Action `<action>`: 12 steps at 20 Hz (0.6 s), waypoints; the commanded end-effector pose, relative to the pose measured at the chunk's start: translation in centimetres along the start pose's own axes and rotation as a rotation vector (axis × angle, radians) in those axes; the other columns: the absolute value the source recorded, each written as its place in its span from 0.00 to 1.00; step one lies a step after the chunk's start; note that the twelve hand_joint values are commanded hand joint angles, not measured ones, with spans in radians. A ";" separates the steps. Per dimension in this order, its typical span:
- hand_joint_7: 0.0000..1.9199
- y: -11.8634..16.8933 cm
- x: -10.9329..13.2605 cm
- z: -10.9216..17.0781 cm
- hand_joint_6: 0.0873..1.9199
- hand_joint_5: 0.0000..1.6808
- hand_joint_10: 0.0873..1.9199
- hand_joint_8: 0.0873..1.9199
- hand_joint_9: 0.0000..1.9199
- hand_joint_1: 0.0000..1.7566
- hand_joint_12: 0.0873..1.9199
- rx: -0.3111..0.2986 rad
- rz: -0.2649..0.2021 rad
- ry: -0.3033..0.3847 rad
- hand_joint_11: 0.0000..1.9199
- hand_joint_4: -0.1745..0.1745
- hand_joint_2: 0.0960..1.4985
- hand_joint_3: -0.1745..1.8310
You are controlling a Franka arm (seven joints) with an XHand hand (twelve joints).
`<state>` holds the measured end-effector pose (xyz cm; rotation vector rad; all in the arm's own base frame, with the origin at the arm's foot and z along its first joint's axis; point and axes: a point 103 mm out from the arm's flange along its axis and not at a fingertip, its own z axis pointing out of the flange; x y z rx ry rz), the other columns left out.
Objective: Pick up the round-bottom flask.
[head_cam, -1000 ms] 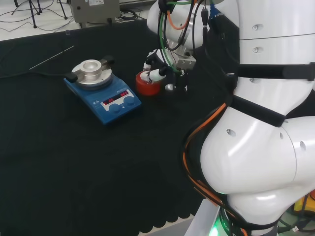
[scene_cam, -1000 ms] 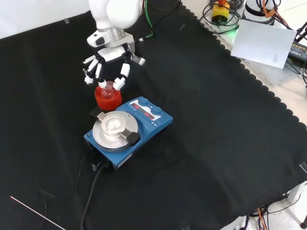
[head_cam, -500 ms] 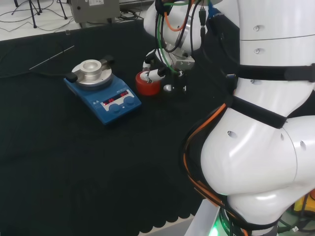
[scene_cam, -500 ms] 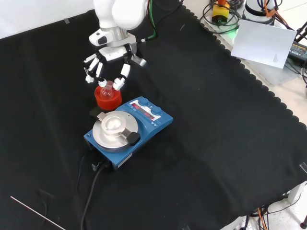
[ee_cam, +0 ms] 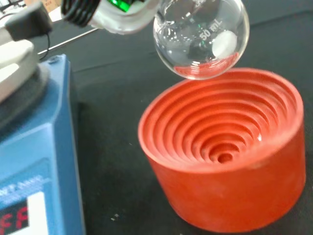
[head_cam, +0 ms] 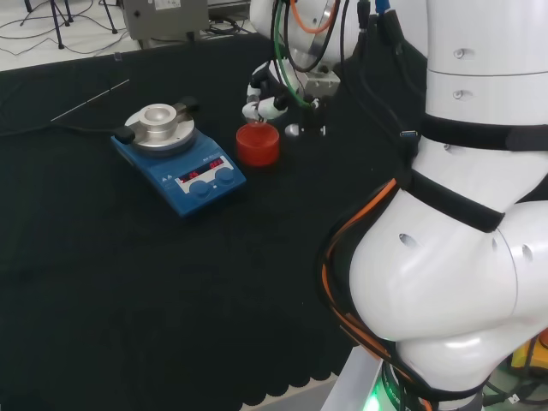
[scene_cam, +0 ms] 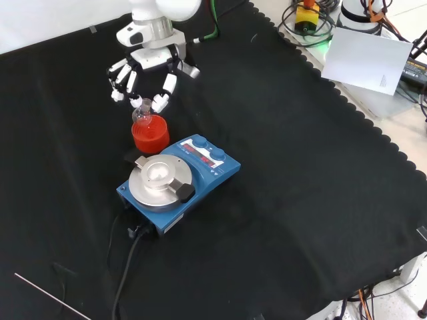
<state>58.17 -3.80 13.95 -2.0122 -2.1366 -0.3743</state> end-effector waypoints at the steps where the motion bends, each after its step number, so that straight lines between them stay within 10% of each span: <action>1: 0.28 -0.4 2.4 -3.6 0.51 0.64 0.24 0.25 0.35 0.60 0.67 0.023 -0.005 -0.026 0.11 1.00 0.47 0.41; 12: 0.28 -1.3 4.9 -6.2 0.51 0.64 0.24 0.25 0.35 0.60 0.67 0.036 -0.003 -0.027 0.12 1.00 0.46 0.42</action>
